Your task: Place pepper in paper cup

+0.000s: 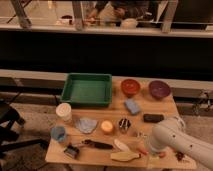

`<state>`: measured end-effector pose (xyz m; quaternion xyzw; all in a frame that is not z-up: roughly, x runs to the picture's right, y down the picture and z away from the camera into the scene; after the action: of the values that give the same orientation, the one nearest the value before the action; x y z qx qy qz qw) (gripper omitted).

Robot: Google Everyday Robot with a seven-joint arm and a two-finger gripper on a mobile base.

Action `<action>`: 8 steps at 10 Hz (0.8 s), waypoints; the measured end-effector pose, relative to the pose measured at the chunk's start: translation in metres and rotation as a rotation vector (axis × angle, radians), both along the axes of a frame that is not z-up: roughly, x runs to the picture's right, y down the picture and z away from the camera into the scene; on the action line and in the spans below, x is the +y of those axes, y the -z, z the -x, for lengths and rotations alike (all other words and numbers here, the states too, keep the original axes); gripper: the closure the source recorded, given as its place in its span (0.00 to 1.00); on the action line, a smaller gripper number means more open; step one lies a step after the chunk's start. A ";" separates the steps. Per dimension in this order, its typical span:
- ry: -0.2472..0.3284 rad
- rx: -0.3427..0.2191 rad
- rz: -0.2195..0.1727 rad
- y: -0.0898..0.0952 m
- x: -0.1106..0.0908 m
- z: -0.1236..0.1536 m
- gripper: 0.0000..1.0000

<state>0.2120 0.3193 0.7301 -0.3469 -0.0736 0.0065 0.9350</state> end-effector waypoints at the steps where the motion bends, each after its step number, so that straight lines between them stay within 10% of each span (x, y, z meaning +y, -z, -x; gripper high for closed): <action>1: 0.004 -0.002 0.010 0.000 0.003 -0.001 0.20; 8: 0.006 -0.022 0.036 -0.012 0.008 0.002 0.25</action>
<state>0.2104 0.3275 0.7422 -0.3641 -0.0824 0.0011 0.9277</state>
